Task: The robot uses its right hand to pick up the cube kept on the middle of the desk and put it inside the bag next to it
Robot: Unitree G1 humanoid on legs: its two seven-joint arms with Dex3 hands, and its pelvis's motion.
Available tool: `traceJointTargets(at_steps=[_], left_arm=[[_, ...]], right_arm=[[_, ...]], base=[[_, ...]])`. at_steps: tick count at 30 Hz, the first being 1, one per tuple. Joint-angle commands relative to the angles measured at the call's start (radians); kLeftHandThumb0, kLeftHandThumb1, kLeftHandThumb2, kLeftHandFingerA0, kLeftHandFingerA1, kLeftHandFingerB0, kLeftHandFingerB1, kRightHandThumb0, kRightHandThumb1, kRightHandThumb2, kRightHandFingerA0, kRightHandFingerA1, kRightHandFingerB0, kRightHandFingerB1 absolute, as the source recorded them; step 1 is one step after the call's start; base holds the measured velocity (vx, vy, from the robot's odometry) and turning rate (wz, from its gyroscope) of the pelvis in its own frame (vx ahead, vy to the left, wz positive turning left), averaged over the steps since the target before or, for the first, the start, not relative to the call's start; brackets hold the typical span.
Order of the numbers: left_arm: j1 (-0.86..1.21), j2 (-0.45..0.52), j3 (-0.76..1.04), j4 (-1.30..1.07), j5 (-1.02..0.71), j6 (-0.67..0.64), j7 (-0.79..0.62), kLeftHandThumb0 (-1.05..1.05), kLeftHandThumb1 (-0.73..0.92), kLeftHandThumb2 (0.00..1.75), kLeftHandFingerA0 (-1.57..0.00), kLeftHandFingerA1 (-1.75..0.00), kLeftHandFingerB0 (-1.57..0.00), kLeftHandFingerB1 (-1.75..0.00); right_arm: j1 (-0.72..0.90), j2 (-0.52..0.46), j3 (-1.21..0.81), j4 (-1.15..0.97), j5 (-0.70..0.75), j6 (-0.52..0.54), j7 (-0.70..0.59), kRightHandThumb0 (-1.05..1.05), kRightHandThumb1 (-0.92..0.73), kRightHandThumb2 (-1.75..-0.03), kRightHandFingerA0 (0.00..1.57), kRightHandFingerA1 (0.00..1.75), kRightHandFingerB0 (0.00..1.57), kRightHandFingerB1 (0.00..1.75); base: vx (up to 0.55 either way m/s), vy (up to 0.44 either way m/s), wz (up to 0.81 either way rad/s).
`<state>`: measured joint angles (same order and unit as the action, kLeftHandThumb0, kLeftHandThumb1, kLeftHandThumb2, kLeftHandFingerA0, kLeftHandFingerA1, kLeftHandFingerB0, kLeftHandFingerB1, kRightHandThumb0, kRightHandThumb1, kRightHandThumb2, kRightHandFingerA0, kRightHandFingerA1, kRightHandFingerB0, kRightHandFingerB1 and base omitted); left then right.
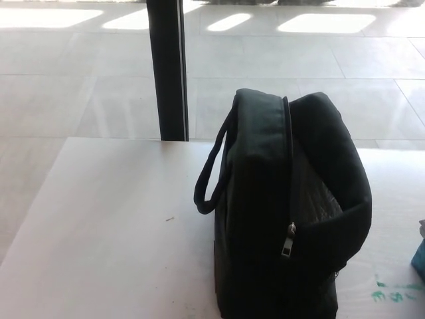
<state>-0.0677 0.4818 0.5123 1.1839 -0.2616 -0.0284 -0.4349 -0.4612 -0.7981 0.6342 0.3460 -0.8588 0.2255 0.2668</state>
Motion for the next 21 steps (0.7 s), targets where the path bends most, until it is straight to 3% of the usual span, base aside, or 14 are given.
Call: traceJointTargets(at_steps=[1, 2, 3, 5, 9, 10, 12, 13, 19, 20, 21], left_arm=[[-0.002, 0.026, 0.007, 0.014, -0.015, -0.017, 0.002, -1.05, 0.56, 0.87, -0.31, -1.57, -0.20, -1.49], [-0.001, 0.026, 0.008, 0.013, -0.016, -0.018, 0.002, -1.05, 0.55, 0.89, -0.36, -1.61, -0.20, -1.51], [-0.001, 0.025, 0.008, 0.013, -0.016, -0.018, 0.003, -1.05, 0.55, 0.89, -0.36, -1.61, -0.20, -1.51], [0.001, 0.025, 0.007, 0.007, -0.015, -0.017, 0.002, -1.05, 0.54, 0.92, -0.38, -1.64, -0.23, -1.55], [0.001, 0.026, 0.008, 0.008, -0.016, -0.020, 0.002, -1.05, 0.56, 0.90, -0.35, -1.62, -0.20, -1.52], [0.000, 0.026, 0.008, 0.008, -0.016, -0.018, 0.003, -1.05, 0.57, 0.89, -0.34, -1.60, -0.21, -1.51], [-0.002, 0.027, 0.006, 0.013, -0.012, -0.016, 0.010, -1.05, 0.57, 0.90, -0.36, -1.61, -0.22, -1.50], [0.002, 0.027, 0.006, 0.011, -0.013, -0.018, 0.006, -1.05, 0.57, 0.91, -0.36, -1.59, -0.22, -1.50], [0.011, 0.027, 0.009, 0.015, -0.015, -0.019, 0.003, -1.05, 0.57, 0.89, -0.34, -1.57, -0.21, -1.49], [0.010, 0.027, 0.010, 0.011, -0.017, -0.015, 0.002, -1.05, 0.58, 0.88, -0.30, -1.57, -0.20, -1.50], [0.010, 0.027, 0.010, 0.011, -0.017, -0.015, 0.001, -1.05, 0.58, 0.88, -0.30, -1.57, -0.20, -1.50]], right_arm=[[0.108, -0.014, -0.039, 0.094, -0.010, -0.223, -0.363, -0.34, -0.85, -0.69, 0.85, 1.75, 0.72, 1.32], [0.110, -0.010, -0.045, 0.102, -0.006, -0.232, -0.383, -0.34, -0.86, -0.70, 0.86, 1.75, 0.66, 1.47], [0.110, -0.007, -0.049, 0.109, -0.007, -0.239, -0.393, -0.34, -0.86, -0.70, 0.86, 1.75, 0.66, 1.47], [0.124, -0.001, -0.091, 0.124, 0.046, -0.326, -0.464, -0.27, -0.79, -0.75, 0.90, 1.75, 0.71, 1.31], [0.120, 0.015, -0.126, 0.120, 0.078, -0.351, -0.455, -0.26, -0.73, -0.76, 0.87, 1.75, 0.79, 1.12], [0.126, 0.022, -0.151, 0.119, 0.106, -0.371, -0.466, -0.20, -0.69, -0.84, 0.87, 1.73, 0.74, 1.34], [0.125, 0.029, -0.176, 0.127, 0.119, -0.395, -0.479, -0.22, -0.68, -0.84, 0.86, 1.72, 0.76, 1.30], [0.127, 0.034, -0.198, 0.125, 0.137, -0.412, -0.490, -0.19, -0.62, -0.92, 0.86, 1.70, 0.77, 1.35], [0.133, 0.051, -0.275, 0.122, 0.187, -0.475, -0.505, -0.18, -0.60, -0.94, 0.83, 1.71, 0.74, 1.42], [0.132, 0.141, -0.413, 0.049, 0.365, -0.441, -0.446, -0.12, -0.54, -1.01, 0.79, 1.75, 0.69, 1.56], [0.132, 0.144, -0.418, 0.050, 0.361, -0.445, -0.444, -0.12, -0.54, -1.01, 0.79, 1.75, 0.69, 1.56]], base=[[0.00, 0.000, 0.00], [0.00, 0.000, 0.00], [0.00, 0.000, 0.00], [0.00, 0.000, 0.00], [0.00, 0.000, 0.00], [0.00, 0.000, 0.00], [0.00, 0.000, 0.00], [0.00, 0.000, 0.00], [0.00, 0.000, 0.00], [0.00, 0.000, 0.00], [0.00, 0.000, 0.00]])
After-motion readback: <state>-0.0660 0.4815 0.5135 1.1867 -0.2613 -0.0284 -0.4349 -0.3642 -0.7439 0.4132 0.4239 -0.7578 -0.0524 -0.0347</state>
